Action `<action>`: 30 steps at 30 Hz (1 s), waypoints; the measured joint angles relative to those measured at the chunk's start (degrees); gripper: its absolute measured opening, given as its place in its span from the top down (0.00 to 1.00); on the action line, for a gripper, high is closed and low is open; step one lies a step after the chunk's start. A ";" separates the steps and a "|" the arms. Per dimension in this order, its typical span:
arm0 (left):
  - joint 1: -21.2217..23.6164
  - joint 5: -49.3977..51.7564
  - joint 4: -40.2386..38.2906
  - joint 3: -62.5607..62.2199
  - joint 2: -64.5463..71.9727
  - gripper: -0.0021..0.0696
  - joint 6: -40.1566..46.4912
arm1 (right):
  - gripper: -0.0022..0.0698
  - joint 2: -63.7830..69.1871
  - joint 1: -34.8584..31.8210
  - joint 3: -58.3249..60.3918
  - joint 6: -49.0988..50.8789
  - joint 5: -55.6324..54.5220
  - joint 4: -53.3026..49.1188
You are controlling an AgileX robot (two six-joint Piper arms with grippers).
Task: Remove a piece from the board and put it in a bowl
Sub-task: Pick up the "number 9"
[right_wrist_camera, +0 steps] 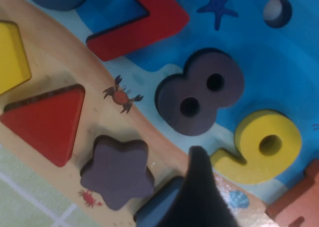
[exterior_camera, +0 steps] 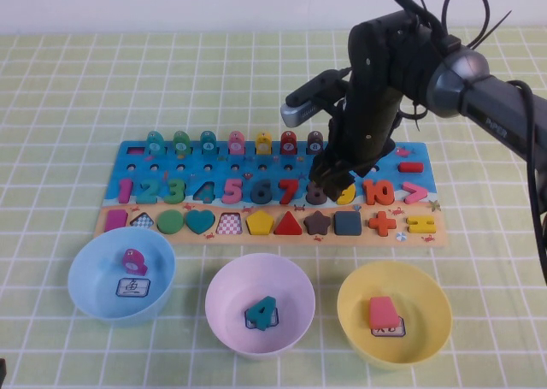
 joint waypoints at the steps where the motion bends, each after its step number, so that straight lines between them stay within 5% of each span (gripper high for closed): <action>1: 0.00 0.00 0.00 0.00 0.00 0.98 0.00 | 0.34 0.15 0.00 0.00 0.00 0.00 0.00; 30: 0.00 0.00 0.00 0.00 0.00 0.98 0.00 | 0.38 1.70 0.00 0.00 -0.21 0.00 -0.25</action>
